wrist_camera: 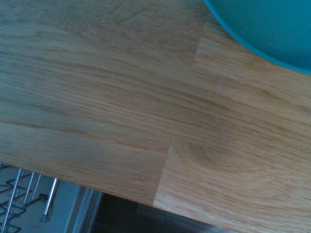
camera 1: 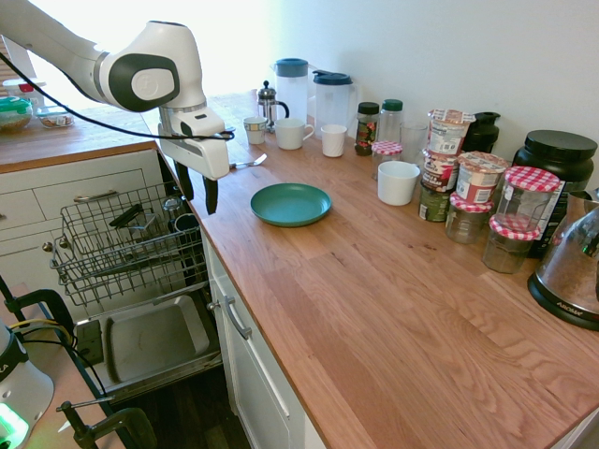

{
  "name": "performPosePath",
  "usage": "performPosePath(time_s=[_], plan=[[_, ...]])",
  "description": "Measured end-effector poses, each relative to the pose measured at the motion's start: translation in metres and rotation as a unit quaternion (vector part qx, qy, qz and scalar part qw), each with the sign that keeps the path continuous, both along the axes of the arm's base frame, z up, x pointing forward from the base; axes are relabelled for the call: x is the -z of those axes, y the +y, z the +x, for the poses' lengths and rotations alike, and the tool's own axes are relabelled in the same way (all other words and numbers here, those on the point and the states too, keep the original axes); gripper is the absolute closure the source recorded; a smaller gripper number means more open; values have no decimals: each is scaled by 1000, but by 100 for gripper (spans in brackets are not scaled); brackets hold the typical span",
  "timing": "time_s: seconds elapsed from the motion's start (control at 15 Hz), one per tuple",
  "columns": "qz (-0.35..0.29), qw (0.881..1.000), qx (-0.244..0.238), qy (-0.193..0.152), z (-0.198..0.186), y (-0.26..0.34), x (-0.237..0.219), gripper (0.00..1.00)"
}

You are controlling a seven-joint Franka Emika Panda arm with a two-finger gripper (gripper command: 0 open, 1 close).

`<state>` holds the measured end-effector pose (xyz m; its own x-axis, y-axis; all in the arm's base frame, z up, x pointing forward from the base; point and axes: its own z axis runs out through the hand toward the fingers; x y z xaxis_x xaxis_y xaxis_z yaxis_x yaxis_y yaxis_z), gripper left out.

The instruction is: Put the fork in the dishwasher

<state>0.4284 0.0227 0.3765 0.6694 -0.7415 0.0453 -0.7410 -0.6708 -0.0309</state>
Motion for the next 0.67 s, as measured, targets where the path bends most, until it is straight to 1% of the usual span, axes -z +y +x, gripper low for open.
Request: performPosePath(time_s=[0.2, 0.33, 0.53, 0.67], plan=[[0, 1000, -1, -2, 1, 1, 1, 0], [0, 1000, 0, -12, 4, 8, 1, 0], [3, 999, 18, -31, 18, 32, -7, 0], [11, 998, 41, -45, 36, 54, -20, 0]])
